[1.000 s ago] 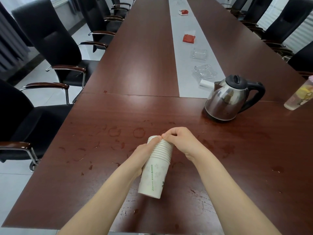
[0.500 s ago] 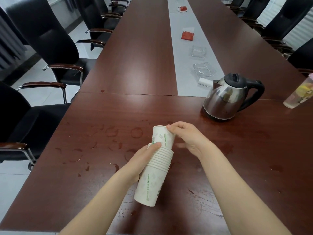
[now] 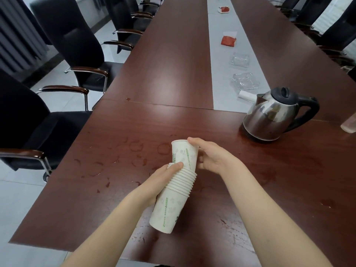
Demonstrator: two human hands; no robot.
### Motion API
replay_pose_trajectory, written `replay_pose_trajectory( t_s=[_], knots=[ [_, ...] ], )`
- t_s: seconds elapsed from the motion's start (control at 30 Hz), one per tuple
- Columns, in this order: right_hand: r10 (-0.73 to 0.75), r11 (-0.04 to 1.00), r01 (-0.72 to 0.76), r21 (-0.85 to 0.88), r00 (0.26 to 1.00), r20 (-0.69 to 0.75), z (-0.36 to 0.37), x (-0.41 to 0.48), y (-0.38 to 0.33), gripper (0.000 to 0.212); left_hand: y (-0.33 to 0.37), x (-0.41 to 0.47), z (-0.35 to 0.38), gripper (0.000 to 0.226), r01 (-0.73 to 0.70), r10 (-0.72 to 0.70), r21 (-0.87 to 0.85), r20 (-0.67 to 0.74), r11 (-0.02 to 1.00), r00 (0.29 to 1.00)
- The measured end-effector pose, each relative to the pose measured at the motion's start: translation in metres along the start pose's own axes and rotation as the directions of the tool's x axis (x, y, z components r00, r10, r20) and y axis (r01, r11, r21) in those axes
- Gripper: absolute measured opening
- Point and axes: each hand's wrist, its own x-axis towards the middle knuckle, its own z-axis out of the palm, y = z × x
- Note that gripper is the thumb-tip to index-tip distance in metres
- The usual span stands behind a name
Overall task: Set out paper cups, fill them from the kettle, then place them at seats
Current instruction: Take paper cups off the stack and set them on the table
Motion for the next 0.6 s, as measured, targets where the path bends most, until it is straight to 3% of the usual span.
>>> replay_pose_trajectory(
  t_s=[0.1,0.27,0.4,0.6],
  knots=[
    [-0.002,1.0,0.001,0.006,1.0,0.007,0.01,0.005,-0.001,0.022,-0.005,-0.005,-0.009,0.062,0.013,-0.016,-0.055,-0.053,0.998,0.998],
    [0.005,0.998,-0.003,-0.07,1.0,0.03,0.033,0.007,-0.001,0.017,-0.011,-0.019,-0.022,0.041,-0.007,-0.003,-0.074,-0.136,0.997,0.991],
    [-0.004,0.995,0.006,-0.101,1.0,0.018,0.062,0.009,-0.005,0.013,-0.016,-0.036,-0.041,0.042,-0.03,0.004,-0.124,-0.208,0.992,0.978],
    [-0.087,0.991,0.089,-0.098,0.996,0.023,0.127,0.025,-0.005,0.048,-0.02,-0.061,-0.105,0.049,-0.046,0.006,-0.147,-0.266,0.988,0.964]
  ],
)
